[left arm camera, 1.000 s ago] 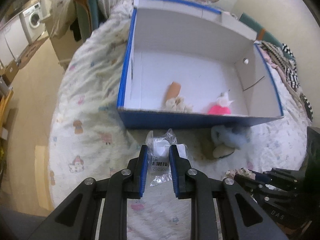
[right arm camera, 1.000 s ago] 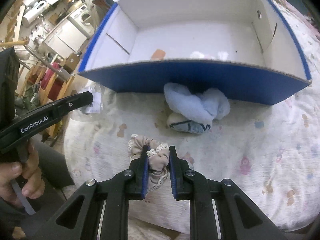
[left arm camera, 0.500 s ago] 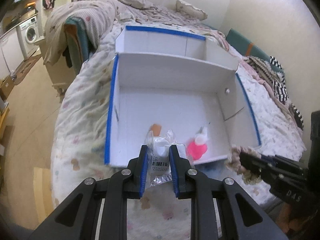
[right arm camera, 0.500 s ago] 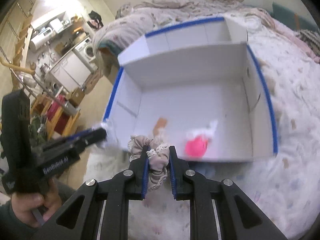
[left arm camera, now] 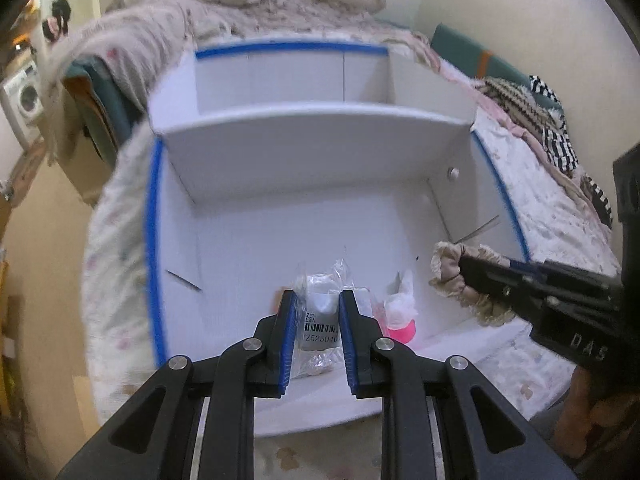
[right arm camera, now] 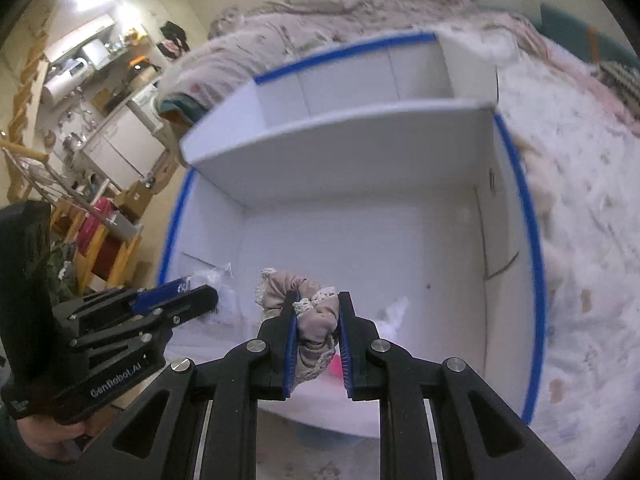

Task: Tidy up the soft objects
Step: 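Carry the plastic bag and lace scrunchie into the box and open both grippers, then withdraw both grippers from the box toward the blue slipper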

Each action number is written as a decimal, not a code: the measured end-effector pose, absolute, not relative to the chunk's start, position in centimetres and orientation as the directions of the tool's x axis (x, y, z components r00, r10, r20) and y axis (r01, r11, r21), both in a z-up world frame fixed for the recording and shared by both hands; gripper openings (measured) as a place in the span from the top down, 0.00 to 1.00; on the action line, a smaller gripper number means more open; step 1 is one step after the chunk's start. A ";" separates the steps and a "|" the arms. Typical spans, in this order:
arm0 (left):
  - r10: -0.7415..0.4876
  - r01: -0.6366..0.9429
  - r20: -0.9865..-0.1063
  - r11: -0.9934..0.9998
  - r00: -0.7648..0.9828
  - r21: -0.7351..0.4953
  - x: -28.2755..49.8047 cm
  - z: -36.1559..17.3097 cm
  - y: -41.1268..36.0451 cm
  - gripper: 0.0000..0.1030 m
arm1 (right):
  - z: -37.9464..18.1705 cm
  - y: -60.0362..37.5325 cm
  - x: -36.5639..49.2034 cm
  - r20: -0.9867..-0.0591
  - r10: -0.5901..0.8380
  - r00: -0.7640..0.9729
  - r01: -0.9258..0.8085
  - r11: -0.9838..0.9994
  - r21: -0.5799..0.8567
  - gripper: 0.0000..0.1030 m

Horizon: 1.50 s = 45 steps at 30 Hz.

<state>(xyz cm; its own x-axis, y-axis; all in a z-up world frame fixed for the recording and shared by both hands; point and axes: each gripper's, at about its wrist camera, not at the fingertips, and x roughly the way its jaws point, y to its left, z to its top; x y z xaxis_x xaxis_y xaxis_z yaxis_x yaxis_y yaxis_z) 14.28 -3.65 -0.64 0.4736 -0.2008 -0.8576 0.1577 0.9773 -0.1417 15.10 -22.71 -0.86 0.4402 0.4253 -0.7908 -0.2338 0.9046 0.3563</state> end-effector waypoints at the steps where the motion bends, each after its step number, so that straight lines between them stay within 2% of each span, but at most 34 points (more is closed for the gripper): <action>1: -0.207 0.156 -0.862 0.976 0.462 -0.150 14.6 -1.6 -3.7 0.82 | -1.6 -22.7 15.3 -0.800 0.420 0.429 -0.228 0.907 0.354 0.81; 15: -0.196 0.169 -0.907 0.975 0.372 -0.142 15.6 -6.3 -5.6 0.82 | -6.8 -22.3 16.7 -0.863 0.396 0.312 -0.164 0.918 0.362 0.81; 28: -0.181 0.148 -0.919 0.979 0.351 -0.137 16.2 -6.5 -5.3 0.81 | -7.8 -22.8 17.4 -0.867 0.414 0.277 -0.116 0.910 0.397 0.78; 31: -0.164 0.154 -0.921 0.981 0.353 -0.116 16.2 -6.3 -5.1 0.72 | -7.3 -23.0 17.3 -0.879 0.373 0.297 -0.117 0.928 0.354 0.72; 32: -0.159 0.153 -0.921 0.982 0.356 -0.111 16.2 -6.3 -5.2 0.65 | -7.1 -23.0 17.2 -0.878 0.366 0.308 -0.119 0.930 0.346 0.67; 34: -0.157 0.145 -0.918 0.983 0.365 -0.111 16.2 -6.2 -5.0 0.55 | -6.8 -23.3 17.1 -0.871 0.370 0.324 -0.122 0.929 0.350 0.46; 35: -0.158 0.139 -0.916 0.984 0.369 -0.113 16.3 -6.0 -4.8 0.51 | -6.6 -23.5 17.1 -0.867 0.374 0.329 -0.120 0.927 0.355 0.31; 43: -0.146 0.124 -0.904 0.987 0.402 -0.104 16.3 -5.3 -4.4 0.46 | -5.5 -24.1 17.2 -0.844 0.394 0.364 -0.109 0.918 0.382 0.29; 45: -0.133 0.129 -0.902 0.988 0.412 -0.087 16.2 -5.2 -4.5 0.46 | -5.2 -24.2 17.1 -0.836 0.402 0.374 -0.111 0.914 0.390 0.25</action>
<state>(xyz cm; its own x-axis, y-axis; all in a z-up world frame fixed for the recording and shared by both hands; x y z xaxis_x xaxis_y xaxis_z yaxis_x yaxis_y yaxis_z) 16.18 -4.54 -5.17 0.4115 -0.1329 -0.9017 0.1293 0.9878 -0.0866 17.05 -24.16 -5.18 0.3744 0.4016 -0.8358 -0.1109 0.9143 0.3896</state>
